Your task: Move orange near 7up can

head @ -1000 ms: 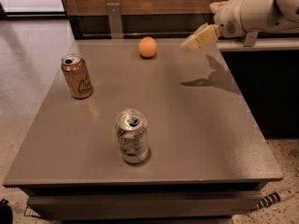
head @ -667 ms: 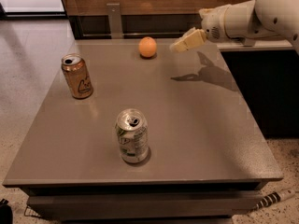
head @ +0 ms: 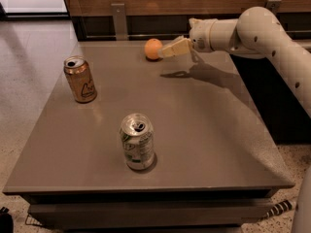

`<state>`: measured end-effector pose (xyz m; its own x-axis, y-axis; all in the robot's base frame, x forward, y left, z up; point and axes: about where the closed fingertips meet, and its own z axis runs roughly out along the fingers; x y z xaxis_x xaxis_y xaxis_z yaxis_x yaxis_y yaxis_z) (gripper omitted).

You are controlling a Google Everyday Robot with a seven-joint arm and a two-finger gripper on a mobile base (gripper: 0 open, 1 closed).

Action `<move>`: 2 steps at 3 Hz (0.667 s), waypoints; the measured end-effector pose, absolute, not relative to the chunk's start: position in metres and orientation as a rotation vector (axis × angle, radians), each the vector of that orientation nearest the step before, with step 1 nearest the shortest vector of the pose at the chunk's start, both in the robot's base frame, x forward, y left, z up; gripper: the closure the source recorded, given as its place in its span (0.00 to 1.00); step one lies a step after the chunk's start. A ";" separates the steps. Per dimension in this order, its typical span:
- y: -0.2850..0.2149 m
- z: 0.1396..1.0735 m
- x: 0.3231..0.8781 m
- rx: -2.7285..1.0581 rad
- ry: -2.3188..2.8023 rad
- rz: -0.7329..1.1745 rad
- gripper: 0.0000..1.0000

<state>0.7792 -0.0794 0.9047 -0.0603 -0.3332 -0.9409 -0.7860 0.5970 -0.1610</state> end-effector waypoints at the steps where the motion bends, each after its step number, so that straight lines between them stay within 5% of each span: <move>1: -0.078 0.903 0.780 -0.946 1.652 0.484 0.00; 2: -0.062 0.883 0.794 -0.943 1.676 0.523 0.00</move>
Offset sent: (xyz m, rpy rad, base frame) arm 0.0354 0.0334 -0.0508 0.0325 0.0960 0.0218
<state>0.7938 -0.0619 0.8825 -0.0945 -0.3213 -0.9422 -0.8003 0.5874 -0.1200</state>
